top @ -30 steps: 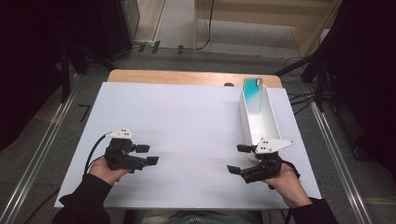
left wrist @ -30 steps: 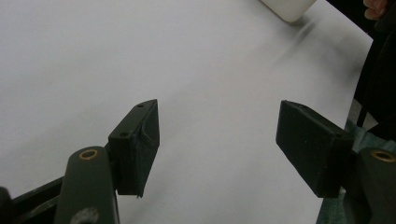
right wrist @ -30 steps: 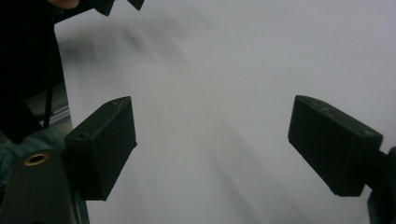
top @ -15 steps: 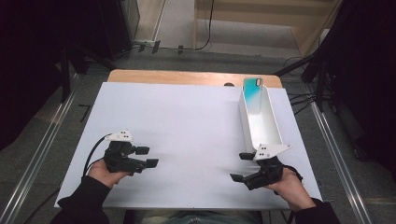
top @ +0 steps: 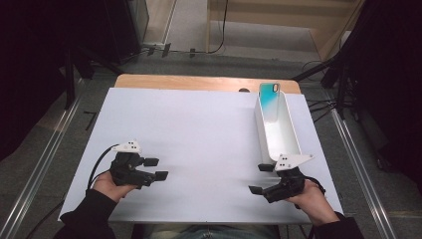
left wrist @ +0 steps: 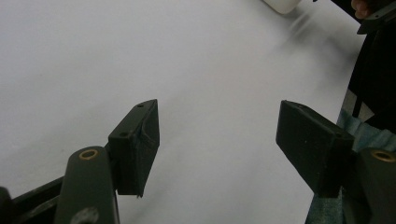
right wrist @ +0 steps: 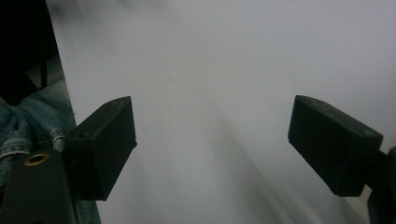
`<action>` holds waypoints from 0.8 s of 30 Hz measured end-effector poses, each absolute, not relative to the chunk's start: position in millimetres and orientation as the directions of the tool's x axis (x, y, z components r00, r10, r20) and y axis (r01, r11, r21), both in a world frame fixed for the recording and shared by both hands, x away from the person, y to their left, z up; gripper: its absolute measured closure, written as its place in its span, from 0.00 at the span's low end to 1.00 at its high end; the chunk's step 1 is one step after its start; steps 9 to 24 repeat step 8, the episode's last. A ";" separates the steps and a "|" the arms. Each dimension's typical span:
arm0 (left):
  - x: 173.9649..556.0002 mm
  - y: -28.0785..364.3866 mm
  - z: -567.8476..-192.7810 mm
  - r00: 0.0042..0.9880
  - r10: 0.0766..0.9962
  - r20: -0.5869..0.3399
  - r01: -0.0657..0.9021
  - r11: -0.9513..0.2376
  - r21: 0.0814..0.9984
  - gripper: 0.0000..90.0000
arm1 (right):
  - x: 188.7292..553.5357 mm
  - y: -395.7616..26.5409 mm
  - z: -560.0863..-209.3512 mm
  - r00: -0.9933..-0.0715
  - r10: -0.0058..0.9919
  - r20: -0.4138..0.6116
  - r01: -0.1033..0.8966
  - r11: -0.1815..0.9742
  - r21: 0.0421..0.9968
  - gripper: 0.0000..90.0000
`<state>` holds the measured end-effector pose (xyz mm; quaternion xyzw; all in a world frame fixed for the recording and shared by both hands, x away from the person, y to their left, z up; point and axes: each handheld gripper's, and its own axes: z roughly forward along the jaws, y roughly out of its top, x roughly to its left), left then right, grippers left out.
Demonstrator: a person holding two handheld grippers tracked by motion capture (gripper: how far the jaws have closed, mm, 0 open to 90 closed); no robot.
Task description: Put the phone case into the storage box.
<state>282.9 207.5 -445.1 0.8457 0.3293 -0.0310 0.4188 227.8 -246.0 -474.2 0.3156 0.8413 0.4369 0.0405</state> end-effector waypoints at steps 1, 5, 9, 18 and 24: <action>282.9 207.5 -445.1 0.782 0.530 -0.327 0.582 -0.434 0.688 0.34 | 227.8 -245.9 -474.2 -0.798 0.566 0.207 0.494 0.419 0.762 0.15; 283.1 207.7 -445.1 0.782 0.530 -0.329 0.583 -0.433 0.688 0.34 | 227.9 -246.0 -474.2 -0.799 0.565 0.206 0.493 0.418 0.763 0.15; 283.4 207.8 -445.0 0.779 0.532 -0.331 0.586 -0.432 0.686 0.34 | 228.3 -246.4 -474.0 -0.796 0.567 0.212 0.495 0.407 0.768 0.15; 283.4 207.8 -445.0 0.779 0.532 -0.331 0.586 -0.432 0.686 0.34 | 228.3 -246.4 -474.0 -0.796 0.567 0.212 0.495 0.407 0.768 0.15; 283.4 207.8 -445.0 0.779 0.532 -0.331 0.586 -0.432 0.686 0.34 | 228.3 -246.4 -474.0 -0.796 0.567 0.212 0.495 0.407 0.768 0.15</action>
